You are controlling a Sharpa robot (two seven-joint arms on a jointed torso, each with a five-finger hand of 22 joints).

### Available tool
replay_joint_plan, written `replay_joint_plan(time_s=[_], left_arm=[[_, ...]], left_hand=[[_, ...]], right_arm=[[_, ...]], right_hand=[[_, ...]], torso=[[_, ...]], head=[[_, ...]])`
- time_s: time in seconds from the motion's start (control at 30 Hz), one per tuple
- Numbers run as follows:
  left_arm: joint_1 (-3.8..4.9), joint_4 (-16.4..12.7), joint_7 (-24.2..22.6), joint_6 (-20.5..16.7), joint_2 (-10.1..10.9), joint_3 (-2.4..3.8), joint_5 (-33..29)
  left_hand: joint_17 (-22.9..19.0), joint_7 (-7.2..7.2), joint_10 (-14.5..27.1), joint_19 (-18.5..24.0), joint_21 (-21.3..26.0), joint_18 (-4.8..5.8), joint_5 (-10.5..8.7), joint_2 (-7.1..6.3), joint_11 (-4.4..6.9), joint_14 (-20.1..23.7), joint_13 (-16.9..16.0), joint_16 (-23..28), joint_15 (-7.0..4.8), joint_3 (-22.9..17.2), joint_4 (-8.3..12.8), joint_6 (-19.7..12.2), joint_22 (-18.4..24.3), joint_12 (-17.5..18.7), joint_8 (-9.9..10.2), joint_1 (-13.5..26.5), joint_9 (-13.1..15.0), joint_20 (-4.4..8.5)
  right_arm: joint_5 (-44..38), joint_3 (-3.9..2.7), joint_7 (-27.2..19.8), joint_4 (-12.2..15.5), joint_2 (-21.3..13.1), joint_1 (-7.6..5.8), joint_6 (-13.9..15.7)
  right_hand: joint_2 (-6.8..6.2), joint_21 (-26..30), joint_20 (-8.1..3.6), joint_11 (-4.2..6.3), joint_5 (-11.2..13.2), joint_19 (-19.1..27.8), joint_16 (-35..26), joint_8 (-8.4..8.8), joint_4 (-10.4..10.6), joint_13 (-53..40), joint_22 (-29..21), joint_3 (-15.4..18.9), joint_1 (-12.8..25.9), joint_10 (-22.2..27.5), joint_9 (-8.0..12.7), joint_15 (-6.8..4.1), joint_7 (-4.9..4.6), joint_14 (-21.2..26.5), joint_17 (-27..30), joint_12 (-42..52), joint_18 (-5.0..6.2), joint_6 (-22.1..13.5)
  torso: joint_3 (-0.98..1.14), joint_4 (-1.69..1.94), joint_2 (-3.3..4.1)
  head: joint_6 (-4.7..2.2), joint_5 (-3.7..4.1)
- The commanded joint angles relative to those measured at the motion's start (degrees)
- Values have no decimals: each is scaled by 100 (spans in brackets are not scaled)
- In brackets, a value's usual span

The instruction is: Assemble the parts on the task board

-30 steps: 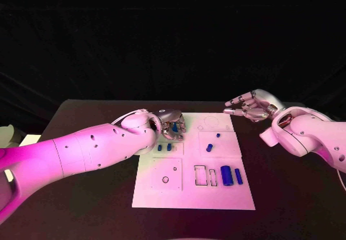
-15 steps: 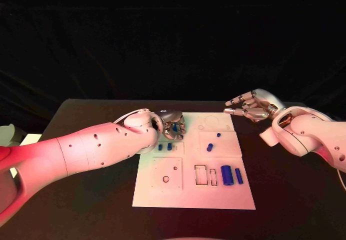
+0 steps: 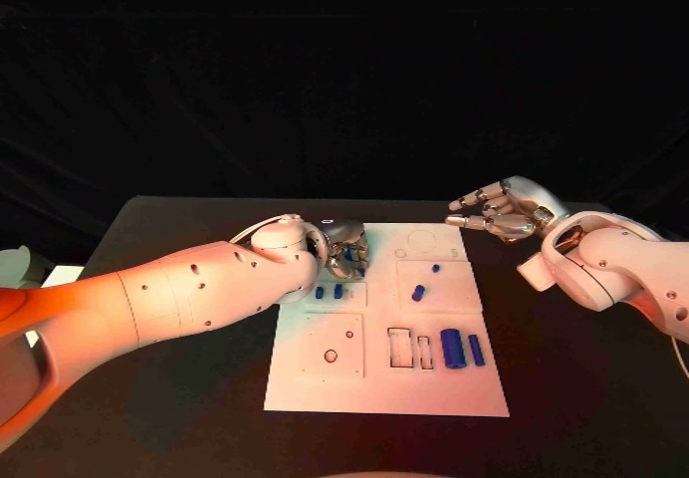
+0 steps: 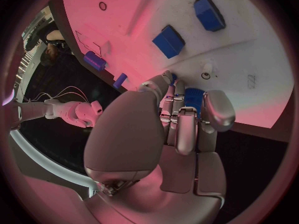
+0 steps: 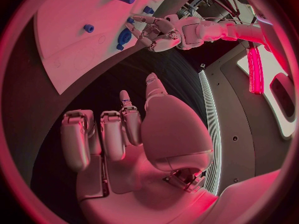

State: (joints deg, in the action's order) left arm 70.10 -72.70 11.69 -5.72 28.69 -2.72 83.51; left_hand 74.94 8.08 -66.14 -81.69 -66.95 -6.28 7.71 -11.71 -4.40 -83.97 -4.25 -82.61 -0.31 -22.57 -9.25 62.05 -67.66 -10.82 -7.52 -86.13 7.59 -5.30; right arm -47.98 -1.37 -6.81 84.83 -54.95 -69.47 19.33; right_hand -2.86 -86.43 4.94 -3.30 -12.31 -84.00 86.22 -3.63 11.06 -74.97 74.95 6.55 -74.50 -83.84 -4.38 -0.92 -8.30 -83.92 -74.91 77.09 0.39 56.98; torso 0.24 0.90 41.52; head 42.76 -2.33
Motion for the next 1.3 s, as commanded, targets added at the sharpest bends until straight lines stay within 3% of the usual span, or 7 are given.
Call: replay_joint_plan(time_s=[0.03, 0.53, 0.8, 1.0, 1.3], left_arm=[[-23, 14, 175, 301, -24, -20, -42], [-42, 113, 137, 261, -93, -22, -115], [-64, 100, 52, -126, -66, -14, -126], [-75, -53, -65, -495, 43, 24, -237], [-75, -380, -120, -742, 330, 171, -531]], left_hand=[[41, -14, -78, -58, -38, 79, -32, 84, 13, -295, 13, -34, -16, -96, 33, 77, -24, 37, 31, -3, -13, 1], [80, -107, -504, -106, -215, 110, -67, 235, 131, -315, 7, -79, -113, -451, 319, 481, -223, 115, -35, 13, 1, 82], [10, -54, -551, -144, -318, 137, -74, 189, 96, -304, 25, -55, -87, -618, 491, 490, -335, 302, 62, 101, -40, 79], [-14, -51, -578, -181, -414, 159, -75, 170, 89, -302, 24, -48, -85, -678, 547, 503, -430, 363, 94, 146, -55, 73], [-18, -47, -591, -189, -428, 161, -74, 161, 85, -303, 24, -49, -83, -723, 587, 510, -446, 408, 118, 173, -65, 71]], right_arm=[[-14, 0, -54, 3, 7, 4, -80], [-14, 0, -54, 11, 9, 4, -86], [-14, 0, -59, 9, 10, 4, -87], [-14, 0, -67, 2, 18, 5, -86], [-14, 0, -70, -9, 17, 8, -85]], right_hand=[[40, 32, 12, 0, -31, -270, -35, -16, -19, -915, 908, 32, -15, -89, -9, -6, 5, -454, -827, -41, 113, -28], [48, 32, 12, 0, -32, -270, -34, -16, -22, -912, 908, 36, -22, -88, -10, -6, 6, -455, -830, -44, 113, -27], [48, 32, 12, 0, -32, -270, -34, -16, -22, -912, 908, 36, -22, -88, -10, -6, 6, -455, -830, -44, 113, -27], [48, 32, 12, 0, -32, -270, -34, -16, -22, -912, 908, 36, -22, -88, -10, -6, 6, -455, -830, -44, 113, -27], [48, 32, 12, 0, -32, -270, -34, -16, -22, -912, 908, 36, -22, -88, -10, -6, 6, -455, -830, -44, 113, -27]], torso=[[0, -1, -1], [7, 1, 2], [-3, 1, -2], [-2, 0, -3], [4, 10, -7]], head=[[4, -1], [-9, -16], [-18, -13], [-20, -17], [-40, -34]])
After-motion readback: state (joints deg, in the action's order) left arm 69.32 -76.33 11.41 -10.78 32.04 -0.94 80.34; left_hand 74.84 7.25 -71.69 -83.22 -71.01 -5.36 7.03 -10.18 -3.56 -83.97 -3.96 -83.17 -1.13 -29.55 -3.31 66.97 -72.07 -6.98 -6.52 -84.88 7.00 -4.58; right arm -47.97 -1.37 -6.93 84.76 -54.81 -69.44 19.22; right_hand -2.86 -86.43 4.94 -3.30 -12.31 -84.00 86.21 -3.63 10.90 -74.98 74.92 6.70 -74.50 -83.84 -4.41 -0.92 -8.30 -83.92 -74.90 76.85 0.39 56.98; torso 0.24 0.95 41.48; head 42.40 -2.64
